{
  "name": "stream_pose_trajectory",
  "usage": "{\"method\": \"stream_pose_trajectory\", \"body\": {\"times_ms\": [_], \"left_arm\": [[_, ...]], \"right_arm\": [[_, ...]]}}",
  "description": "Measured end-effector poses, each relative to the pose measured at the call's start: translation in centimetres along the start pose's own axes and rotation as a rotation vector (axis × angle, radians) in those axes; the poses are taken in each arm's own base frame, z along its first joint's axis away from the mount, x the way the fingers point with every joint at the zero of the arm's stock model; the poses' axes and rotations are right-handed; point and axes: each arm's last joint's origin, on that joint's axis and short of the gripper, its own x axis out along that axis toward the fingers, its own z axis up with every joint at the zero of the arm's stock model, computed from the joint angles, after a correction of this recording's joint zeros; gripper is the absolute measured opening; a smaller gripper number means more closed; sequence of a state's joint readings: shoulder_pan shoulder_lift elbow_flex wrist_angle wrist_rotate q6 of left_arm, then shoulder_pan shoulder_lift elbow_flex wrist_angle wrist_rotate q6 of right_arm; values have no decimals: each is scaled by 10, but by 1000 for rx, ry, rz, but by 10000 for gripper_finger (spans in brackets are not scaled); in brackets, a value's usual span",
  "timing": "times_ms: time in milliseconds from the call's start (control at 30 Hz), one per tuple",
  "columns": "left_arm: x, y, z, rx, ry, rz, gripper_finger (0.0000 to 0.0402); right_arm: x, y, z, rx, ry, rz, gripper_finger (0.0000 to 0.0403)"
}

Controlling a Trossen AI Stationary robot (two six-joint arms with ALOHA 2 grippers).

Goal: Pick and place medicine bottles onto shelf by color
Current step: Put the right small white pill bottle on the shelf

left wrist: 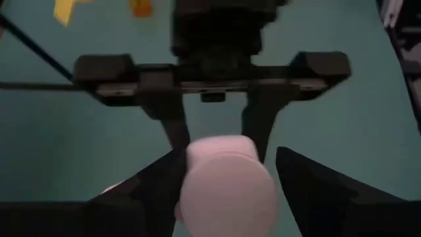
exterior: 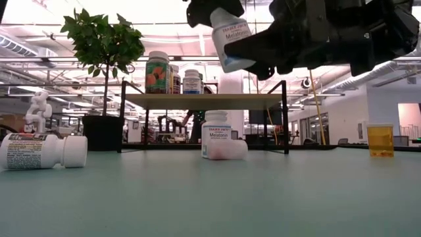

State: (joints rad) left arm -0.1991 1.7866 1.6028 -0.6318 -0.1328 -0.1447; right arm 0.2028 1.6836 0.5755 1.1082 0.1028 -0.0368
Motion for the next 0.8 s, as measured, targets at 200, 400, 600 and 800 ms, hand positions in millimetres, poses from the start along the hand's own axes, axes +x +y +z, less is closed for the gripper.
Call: {"method": "stream_pose_trajectory", "body": {"times_ms": [200, 400, 600, 800], "left_arm": [[0, -2, -3, -17, 13, 22, 229], [-2, -12, -5, -8, 10, 44, 174], [-2, -12, -5, 30, 14, 39, 170], [-12, 1, -7, 53, 62, 44, 181]], "right_arm": [[0, 1, 1, 12, -12, 2, 164], [0, 2, 3, 19, -27, 13, 160], [0, 4, 3, 2, -28, 9, 159], [0, 3, 3, 8, -20, -26, 192]]}}
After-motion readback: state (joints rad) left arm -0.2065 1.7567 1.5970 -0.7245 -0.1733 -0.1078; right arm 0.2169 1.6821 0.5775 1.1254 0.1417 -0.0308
